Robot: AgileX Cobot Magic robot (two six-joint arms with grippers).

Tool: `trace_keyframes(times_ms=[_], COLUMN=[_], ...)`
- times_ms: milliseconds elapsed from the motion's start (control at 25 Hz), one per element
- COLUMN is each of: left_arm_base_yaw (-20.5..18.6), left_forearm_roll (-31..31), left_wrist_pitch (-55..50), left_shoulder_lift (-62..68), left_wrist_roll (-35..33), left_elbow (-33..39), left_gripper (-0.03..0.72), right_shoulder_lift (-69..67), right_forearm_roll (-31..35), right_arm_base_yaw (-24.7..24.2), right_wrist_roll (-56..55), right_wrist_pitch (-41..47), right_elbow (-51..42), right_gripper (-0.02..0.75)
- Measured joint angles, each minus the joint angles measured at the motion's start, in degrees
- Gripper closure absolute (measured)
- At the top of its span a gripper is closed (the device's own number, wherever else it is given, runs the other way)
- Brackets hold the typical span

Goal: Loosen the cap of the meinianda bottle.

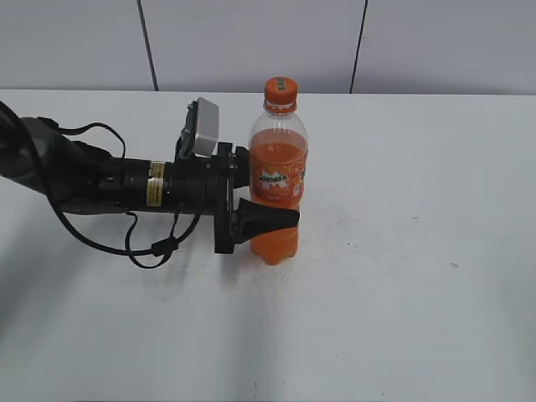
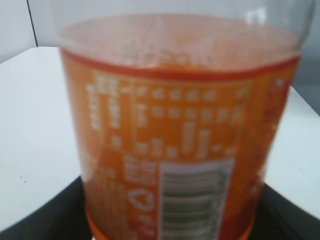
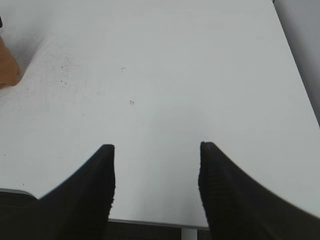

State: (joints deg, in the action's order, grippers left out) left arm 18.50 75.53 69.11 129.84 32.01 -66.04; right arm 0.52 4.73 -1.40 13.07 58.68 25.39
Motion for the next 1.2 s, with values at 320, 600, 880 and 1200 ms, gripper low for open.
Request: trace_keyframes(times_ms=[320,600,880,1200], left_arm_base_yaw=[0.12,0.12,0.12,0.18], left_forearm_roll=[-0.18,-0.22,-0.22,-0.29], left_wrist_pitch=[0.00,0.00,0.00,-0.05], left_shoulder_lift=[0.02,0.02,0.02,0.02], left_wrist_roll=[0.06,0.16,0.16,0.16], left_elbow=[0.00,0.00,0.00,0.00], left_gripper=[0.262,0.262,0.262,0.262], right_shoulder_lift=[0.00,0.00,0.00,0.00], right_forearm_roll=[0.00,0.00,0.00,0.11], right_arm_base_yaw=[0.00,0.00,0.00,0.00], right_wrist_roll=[0.00,0.00,0.00,-0.30], right_wrist_pitch=[0.00,0.00,0.00,-0.04], right_elbow=[0.00,0.00,0.00,0.00], right_gripper=[0.330,0.330,0.330,0.330])
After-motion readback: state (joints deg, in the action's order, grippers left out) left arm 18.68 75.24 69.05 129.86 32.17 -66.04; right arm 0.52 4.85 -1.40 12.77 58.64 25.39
